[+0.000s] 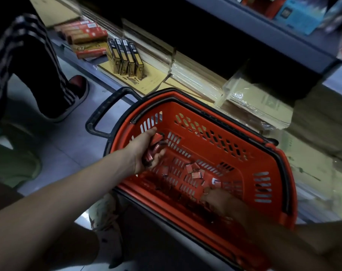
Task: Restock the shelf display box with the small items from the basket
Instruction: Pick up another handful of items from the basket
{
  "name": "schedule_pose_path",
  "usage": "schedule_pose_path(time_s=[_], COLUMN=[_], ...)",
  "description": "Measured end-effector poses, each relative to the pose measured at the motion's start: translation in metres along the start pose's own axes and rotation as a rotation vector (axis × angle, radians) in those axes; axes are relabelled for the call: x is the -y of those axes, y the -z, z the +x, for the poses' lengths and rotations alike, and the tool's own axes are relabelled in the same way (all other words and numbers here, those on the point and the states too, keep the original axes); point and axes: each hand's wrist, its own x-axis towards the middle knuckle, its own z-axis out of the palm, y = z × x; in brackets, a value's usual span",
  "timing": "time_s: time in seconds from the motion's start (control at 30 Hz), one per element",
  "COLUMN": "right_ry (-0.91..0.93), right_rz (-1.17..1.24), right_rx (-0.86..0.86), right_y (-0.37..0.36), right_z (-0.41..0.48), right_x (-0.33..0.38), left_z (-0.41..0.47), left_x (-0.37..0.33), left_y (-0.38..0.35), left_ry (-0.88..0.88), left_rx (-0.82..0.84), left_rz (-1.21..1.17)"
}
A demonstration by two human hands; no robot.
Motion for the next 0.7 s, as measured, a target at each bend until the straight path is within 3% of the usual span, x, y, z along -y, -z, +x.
schedule_pose_path(time_s=[0.17, 0.3, 0.53, 0.7], right_ry=[-0.191, -0.191, -0.16, -0.112], right_rz=[0.224, 0.413, 0.58, 0.685], right_rx=[-0.089, -0.242, -0.733, -0.882], right_y=[0.032, 0.086, 0.214, 0.246], right_z=[-0.021, -0.044, -0.115, -0.156], right_x=[-0.015, -0.026, -0.018, 0.002], left_z=[-0.005, -0.015, -0.029, -0.032], left_x=[0.004, 0.007, 0.007, 0.017], left_y=[-0.019, -0.036, -0.064, -0.071], left_ry=[-0.002, -0.002, -0.076, -0.048], left_rx=[0.003, 0.04, 0.133, 0.188], left_rz=[0.003, -0.034, -0.046, -0.058])
